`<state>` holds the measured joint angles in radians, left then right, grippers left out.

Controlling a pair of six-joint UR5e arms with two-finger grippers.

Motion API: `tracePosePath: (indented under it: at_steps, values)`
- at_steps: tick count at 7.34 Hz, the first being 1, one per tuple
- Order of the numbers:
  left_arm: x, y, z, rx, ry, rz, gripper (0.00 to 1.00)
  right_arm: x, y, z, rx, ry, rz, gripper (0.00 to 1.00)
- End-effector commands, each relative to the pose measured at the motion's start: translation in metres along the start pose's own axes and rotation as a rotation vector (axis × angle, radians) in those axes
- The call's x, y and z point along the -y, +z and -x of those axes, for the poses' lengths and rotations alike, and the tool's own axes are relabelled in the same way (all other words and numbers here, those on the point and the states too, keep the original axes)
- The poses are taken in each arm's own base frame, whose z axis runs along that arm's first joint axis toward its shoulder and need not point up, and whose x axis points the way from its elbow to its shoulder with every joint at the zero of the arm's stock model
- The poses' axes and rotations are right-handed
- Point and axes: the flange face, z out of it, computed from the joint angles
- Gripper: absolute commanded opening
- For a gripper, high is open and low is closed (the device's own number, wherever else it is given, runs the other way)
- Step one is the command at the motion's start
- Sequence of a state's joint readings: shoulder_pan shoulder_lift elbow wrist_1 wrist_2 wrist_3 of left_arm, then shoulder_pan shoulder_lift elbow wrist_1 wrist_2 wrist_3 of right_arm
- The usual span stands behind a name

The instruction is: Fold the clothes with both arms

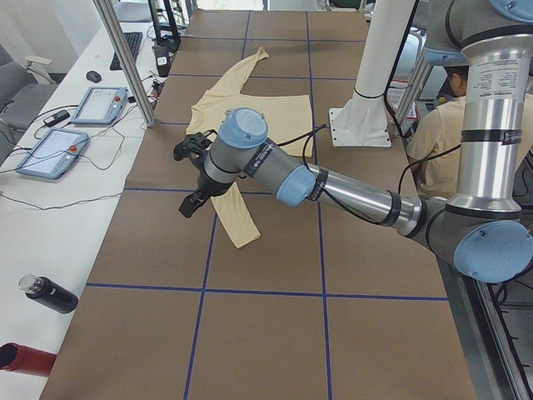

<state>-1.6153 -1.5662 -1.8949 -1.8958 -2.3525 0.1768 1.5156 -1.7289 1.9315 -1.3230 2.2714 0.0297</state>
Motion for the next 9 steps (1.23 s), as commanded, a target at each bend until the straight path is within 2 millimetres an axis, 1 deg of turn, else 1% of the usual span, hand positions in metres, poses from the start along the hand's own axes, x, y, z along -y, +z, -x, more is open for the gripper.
tracePosePath:
  at_steps: [1,2,3,4,5,6,7,8,9]
  values:
    - [-0.001,-0.001,-0.001,0.001,0.002,-0.001,1.0,0.009,0.028,0.042,0.088,0.099,0.057,1.0]
    - [-0.002,0.0,-0.001,0.001,0.001,0.0,1.0,0.015,0.049,0.071,0.11,0.084,0.07,1.0]
    - [-0.002,0.0,-0.001,0.001,0.001,0.0,1.0,0.015,0.076,0.091,0.123,0.111,0.061,1.0]
    - [-0.001,0.0,0.0,0.001,0.001,0.0,1.0,0.008,0.109,0.102,0.122,0.119,0.041,1.0]
    - [-0.001,0.001,-0.001,-0.002,0.002,0.001,1.0,-0.005,0.14,0.092,0.119,0.099,0.026,0.99]
    - [-0.001,0.0,0.0,0.001,0.001,0.0,1.0,-0.016,0.166,0.078,0.109,0.081,0.009,0.98]
    - [-0.003,0.0,-0.001,-0.001,0.0,0.001,1.0,-0.014,0.189,0.073,0.103,0.065,0.001,0.98]
    - [-0.004,0.0,-0.001,-0.001,-0.001,0.002,1.0,-0.016,0.206,0.07,0.098,0.055,0.005,0.94]
    - [-0.005,-0.001,-0.002,-0.001,0.0,0.002,1.0,-0.02,0.217,0.072,0.092,0.036,-0.004,0.91]
